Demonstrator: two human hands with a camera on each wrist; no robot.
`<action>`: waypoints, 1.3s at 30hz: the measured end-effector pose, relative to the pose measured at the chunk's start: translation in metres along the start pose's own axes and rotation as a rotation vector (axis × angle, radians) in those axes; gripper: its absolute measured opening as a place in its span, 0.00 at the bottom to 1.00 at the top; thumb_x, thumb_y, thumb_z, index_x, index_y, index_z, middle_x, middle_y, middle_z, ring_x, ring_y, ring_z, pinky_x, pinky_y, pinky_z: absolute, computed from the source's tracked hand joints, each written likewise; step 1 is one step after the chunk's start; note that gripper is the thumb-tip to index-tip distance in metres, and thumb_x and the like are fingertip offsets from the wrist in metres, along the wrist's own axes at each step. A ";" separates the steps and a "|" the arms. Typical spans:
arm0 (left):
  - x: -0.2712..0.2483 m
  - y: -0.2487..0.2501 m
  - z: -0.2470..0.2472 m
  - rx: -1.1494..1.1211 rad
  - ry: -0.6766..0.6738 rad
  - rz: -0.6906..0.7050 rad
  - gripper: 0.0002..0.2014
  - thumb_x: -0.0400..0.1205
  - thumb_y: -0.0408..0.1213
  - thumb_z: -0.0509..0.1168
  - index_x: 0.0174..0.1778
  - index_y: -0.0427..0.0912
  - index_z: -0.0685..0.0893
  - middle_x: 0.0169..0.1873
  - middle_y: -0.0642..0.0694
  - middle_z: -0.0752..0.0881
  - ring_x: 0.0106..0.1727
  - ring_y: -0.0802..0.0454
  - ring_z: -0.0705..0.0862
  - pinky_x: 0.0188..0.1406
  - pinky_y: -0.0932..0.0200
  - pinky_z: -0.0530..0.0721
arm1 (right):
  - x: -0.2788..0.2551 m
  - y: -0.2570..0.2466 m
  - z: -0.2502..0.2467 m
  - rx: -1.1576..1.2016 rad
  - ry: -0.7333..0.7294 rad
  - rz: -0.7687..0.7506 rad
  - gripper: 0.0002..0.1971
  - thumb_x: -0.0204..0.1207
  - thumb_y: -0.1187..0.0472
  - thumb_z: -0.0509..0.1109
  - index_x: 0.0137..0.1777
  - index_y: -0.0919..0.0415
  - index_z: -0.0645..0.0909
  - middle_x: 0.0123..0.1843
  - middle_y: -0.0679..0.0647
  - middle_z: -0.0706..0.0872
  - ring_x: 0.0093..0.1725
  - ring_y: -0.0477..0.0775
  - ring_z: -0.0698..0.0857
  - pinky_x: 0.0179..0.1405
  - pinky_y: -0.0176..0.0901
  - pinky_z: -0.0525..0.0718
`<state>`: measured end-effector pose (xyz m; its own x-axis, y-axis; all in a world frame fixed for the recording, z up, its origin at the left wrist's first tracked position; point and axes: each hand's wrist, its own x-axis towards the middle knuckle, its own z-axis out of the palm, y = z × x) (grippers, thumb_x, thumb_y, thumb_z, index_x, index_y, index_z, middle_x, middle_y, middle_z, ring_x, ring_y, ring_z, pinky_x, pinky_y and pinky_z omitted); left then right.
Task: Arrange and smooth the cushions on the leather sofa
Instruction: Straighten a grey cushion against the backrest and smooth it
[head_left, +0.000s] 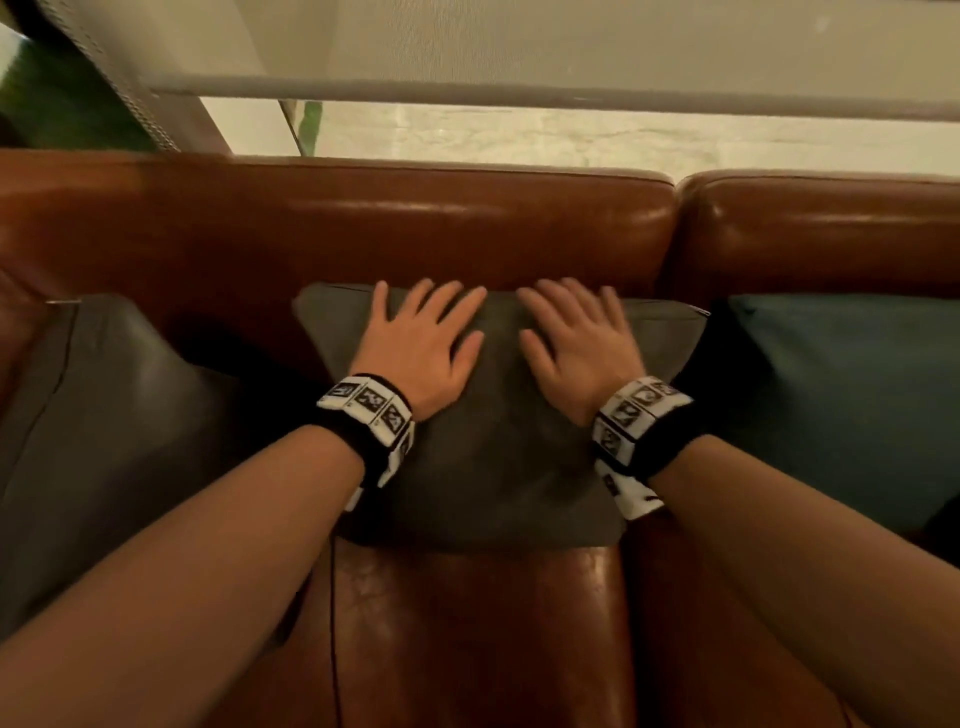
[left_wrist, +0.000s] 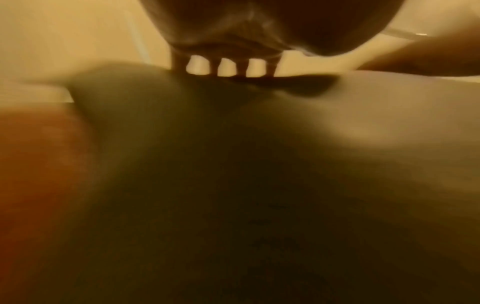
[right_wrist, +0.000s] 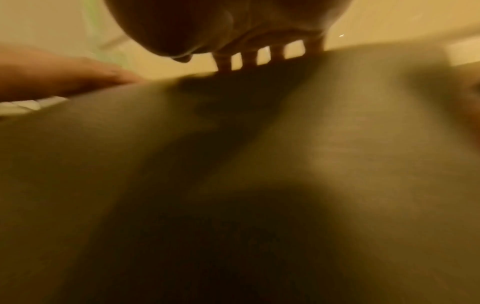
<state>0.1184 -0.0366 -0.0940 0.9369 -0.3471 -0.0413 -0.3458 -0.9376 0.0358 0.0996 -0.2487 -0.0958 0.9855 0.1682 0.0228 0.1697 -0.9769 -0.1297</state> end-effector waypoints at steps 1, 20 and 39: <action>0.001 0.004 0.003 -0.017 -0.047 0.037 0.28 0.85 0.58 0.39 0.83 0.59 0.60 0.81 0.51 0.68 0.82 0.43 0.63 0.80 0.30 0.51 | 0.005 -0.008 0.002 0.014 -0.071 -0.086 0.30 0.83 0.37 0.43 0.83 0.43 0.60 0.83 0.48 0.67 0.84 0.56 0.61 0.84 0.61 0.49; -0.005 -0.075 -0.022 -1.150 0.033 -1.303 0.31 0.84 0.58 0.58 0.74 0.36 0.75 0.67 0.39 0.82 0.66 0.37 0.81 0.64 0.49 0.78 | -0.016 0.077 -0.026 0.806 0.073 1.173 0.24 0.85 0.46 0.61 0.74 0.60 0.78 0.72 0.59 0.81 0.72 0.62 0.79 0.68 0.46 0.73; -0.136 -0.097 -0.016 -0.078 -0.089 -0.298 0.29 0.87 0.53 0.45 0.87 0.54 0.52 0.87 0.48 0.48 0.87 0.39 0.42 0.85 0.39 0.45 | -0.084 0.044 -0.013 -0.024 -0.065 0.269 0.35 0.82 0.38 0.42 0.86 0.52 0.57 0.86 0.60 0.59 0.85 0.63 0.55 0.83 0.63 0.55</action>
<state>0.0257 0.1014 -0.0755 0.9870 -0.0611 -0.1490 -0.0487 -0.9951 0.0858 0.0243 -0.3077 -0.0901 0.9932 -0.0905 -0.0733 -0.0975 -0.9903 -0.0992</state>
